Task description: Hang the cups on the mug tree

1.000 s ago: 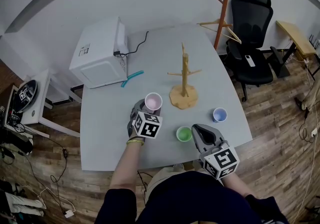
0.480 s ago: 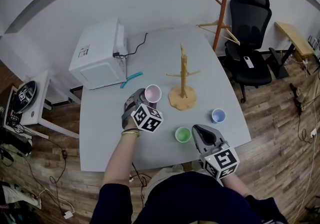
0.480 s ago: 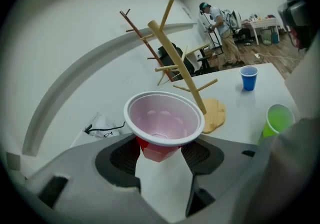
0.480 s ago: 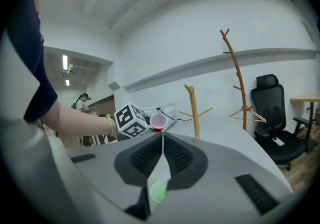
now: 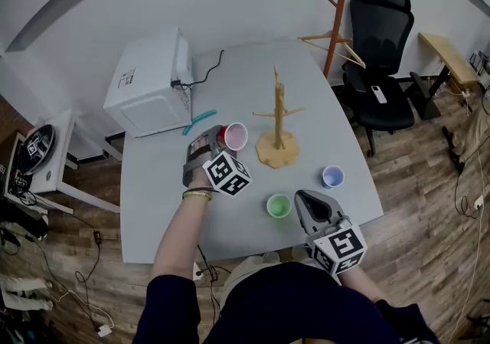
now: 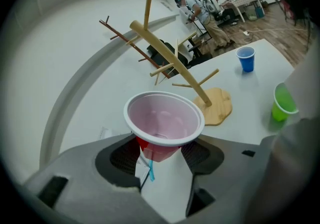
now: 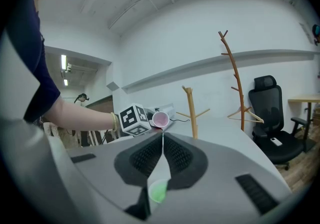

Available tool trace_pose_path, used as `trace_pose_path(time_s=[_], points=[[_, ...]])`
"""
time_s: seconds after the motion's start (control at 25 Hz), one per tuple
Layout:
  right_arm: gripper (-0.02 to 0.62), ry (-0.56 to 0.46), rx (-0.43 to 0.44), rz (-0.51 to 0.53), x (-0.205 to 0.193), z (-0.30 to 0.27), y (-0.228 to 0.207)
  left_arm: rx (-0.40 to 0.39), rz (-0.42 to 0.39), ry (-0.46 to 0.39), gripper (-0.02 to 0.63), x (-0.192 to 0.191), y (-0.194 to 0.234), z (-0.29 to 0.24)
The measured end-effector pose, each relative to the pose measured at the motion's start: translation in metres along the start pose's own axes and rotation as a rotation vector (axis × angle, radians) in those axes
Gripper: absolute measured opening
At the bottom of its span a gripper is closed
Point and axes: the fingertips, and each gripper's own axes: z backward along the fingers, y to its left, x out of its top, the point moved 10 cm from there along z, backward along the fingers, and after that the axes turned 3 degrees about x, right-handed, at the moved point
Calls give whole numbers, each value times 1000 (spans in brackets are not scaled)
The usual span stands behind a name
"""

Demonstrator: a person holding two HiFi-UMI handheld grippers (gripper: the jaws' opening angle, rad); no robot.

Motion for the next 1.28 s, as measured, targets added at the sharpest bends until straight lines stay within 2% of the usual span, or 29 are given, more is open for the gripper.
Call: trace_pose_path(time_s=[0.2, 0.68, 1.28], points=[[31, 1, -11, -9, 0, 3, -1, 34, -103, 23, 268, 7, 8, -8], [30, -6, -52, -10, -1, 13, -10, 113, -251, 57, 268, 30, 21, -26], [29, -12, -62, -17, -1, 14, -11, 133, -302, 0, 270, 57, 18, -24]])
